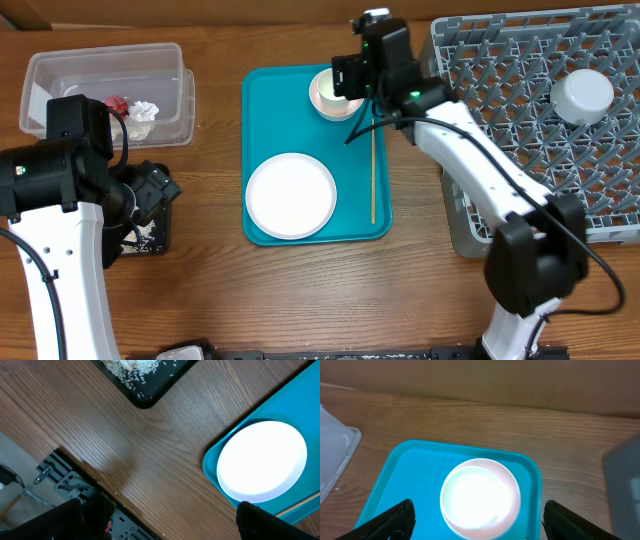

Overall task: Sort waste into correct bins and load items into the dishwasher
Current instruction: 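Move the right gripper back left over the teal tray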

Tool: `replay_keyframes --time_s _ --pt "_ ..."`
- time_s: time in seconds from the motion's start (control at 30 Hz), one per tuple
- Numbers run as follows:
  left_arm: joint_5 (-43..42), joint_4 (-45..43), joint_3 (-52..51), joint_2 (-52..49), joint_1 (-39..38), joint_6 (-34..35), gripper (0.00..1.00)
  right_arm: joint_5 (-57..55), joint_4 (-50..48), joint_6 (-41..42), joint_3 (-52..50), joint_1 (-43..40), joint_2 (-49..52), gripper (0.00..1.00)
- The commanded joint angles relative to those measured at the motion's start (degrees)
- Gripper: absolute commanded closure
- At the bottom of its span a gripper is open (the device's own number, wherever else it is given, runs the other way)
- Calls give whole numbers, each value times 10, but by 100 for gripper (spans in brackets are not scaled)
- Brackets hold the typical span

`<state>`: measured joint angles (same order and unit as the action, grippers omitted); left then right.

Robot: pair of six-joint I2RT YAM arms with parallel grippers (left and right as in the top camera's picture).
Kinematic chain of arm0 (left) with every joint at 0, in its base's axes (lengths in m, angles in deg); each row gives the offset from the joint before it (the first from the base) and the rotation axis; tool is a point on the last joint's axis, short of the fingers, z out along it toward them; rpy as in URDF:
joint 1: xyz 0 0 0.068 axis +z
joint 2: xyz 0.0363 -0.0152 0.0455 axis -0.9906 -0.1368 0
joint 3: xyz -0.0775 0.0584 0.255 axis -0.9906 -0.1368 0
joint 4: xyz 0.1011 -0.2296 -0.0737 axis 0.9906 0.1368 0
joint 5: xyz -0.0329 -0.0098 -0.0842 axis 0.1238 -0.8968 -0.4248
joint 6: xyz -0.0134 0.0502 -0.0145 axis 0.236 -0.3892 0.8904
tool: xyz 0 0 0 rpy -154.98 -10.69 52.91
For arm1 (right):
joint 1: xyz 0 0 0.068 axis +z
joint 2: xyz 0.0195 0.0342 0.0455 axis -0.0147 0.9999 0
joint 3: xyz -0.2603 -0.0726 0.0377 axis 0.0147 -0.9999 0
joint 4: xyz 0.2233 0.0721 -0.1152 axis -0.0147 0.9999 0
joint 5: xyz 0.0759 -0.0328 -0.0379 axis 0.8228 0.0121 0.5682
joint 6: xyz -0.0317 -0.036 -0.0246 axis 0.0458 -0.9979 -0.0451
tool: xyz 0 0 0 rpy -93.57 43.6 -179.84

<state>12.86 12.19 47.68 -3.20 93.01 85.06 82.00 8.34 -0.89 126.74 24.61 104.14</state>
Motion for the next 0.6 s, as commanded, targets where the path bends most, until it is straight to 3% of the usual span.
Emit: replay_keyframes --time_s 0.0,0.2,0.57 --pt "9 1 -1 -3 0 3 0 0 -29 -24 5 12 38 16" --pt "9 0 -1 -3 0 3 0 -2 -65 -29 5 29 89 16" --pt "9 0 -1 -3 0 3 0 -38 -71 -84 5 61 91 16"
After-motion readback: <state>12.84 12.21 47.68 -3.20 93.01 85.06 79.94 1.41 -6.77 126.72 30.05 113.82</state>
